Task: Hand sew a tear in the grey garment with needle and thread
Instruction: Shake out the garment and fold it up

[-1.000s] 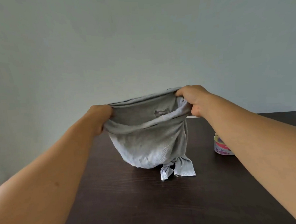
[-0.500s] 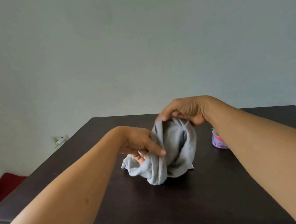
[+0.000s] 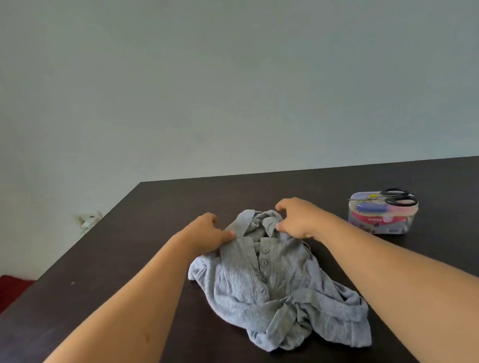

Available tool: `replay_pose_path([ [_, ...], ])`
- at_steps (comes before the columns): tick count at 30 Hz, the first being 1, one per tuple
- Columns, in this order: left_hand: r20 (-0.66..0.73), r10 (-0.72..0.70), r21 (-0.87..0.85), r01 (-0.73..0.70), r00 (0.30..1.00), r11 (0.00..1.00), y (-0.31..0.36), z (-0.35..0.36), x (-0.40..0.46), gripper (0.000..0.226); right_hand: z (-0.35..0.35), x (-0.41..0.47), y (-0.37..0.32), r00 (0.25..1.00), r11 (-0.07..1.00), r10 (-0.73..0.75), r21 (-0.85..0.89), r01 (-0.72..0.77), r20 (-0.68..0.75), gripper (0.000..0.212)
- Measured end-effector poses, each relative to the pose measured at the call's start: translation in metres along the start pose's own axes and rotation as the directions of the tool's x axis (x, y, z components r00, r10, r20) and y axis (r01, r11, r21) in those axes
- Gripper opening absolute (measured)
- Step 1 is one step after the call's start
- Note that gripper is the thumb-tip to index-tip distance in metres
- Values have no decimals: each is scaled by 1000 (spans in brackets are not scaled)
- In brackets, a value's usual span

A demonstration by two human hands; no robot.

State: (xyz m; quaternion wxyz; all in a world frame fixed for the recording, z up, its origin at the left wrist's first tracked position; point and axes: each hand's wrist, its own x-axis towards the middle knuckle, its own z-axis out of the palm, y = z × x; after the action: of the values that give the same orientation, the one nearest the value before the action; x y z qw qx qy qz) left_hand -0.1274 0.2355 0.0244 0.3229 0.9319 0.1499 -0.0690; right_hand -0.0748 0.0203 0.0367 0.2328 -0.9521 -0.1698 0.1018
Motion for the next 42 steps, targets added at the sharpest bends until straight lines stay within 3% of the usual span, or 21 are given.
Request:
replay_pose_path([
  [2, 71, -37, 25, 36, 997, 999, -5, 3, 9, 71, 7, 9, 1, 993, 995, 82, 46, -86, 91, 66],
  [4, 113, -16, -39, 21, 993, 999, -10, 3, 16, 40, 10, 17, 4, 987, 986, 122, 99, -132, 105, 49],
  [6, 116, 16, -170, 4, 993, 985, -11, 2, 23, 17, 10, 24, 6, 993, 970, 118, 211, -119, 19, 28],
  [9, 36, 37, -398, -20, 999, 917, -6, -5, 30, 10, 5, 34, 4, 981, 913, 80, 409, 0, -179, 10],
  [13, 18, 122, -592, -88, 992, 801, 6, -24, 28, 18, -6, 43, 3, 925, 910, 19, 390, 141, -378, 19],
  [16, 102, 236, -688, -102, 966, 718, 12, -40, 22, 52, -11, 44, 6, 967, 967, -32, 237, 94, -254, 18],
  [17, 127, 269, -699, -106, 955, 707, 14, -44, 21, 60, -12, 42, 6, 987, 973, -62, 212, 93, -151, 34],
  [19, 145, 322, -703, -131, 936, 699, 19, -49, 17, 63, -11, 37, 2, 992, 941, -119, 323, 100, 41, 70],
  [21, 136, 376, -720, -169, 917, 673, 24, -53, 12, 54, -12, 31, -5, 975, 883, -187, 456, 113, 121, 87],
  [23, 127, 438, -739, -210, 890, 640, 29, -59, 6, 47, -15, 27, -10, 969, 889, -225, 429, 159, 107, 76],
  [25, 127, 496, -749, -245, 859, 616, 33, -67, 0, 45, -22, 21, -14, 967, 938, -236, 282, 200, 98, 53],
  [27, 136, 533, -745, -268, 835, 611, 38, -75, -7, 42, -27, 16, -17, 966, 958, -227, 208, 198, 123, 48],
  [32, 198, 555, -727, -259, 808, 636, 41, -82, -21, 41, -23, 3, -15, 950, 953, -257, 207, 219, 178, 68],
  [35, 225, 513, -691, -235, 828, 684, 41, -81, -23, 46, -16, 6, -10, 951, 966, -233, 166, 201, 205, 40],
  [37, 214, 426, -586, -233, 879, 776, 39, -81, -22, 52, -18, 6, -11, 972, 965, -218, 168, 201, 85, 15],
  [39, 182, 337, -373, -252, 924, 893, 36, -82, -20, 53, -24, 6, -12, 978, 949, -182, 243, 201, -100, 27],
  [42, 72, 261, -73, -255, 963, 964, 30, -84, -18, 32, -35, 7, -14, 954, 873, -120, 429, 232, -273, 35],
])
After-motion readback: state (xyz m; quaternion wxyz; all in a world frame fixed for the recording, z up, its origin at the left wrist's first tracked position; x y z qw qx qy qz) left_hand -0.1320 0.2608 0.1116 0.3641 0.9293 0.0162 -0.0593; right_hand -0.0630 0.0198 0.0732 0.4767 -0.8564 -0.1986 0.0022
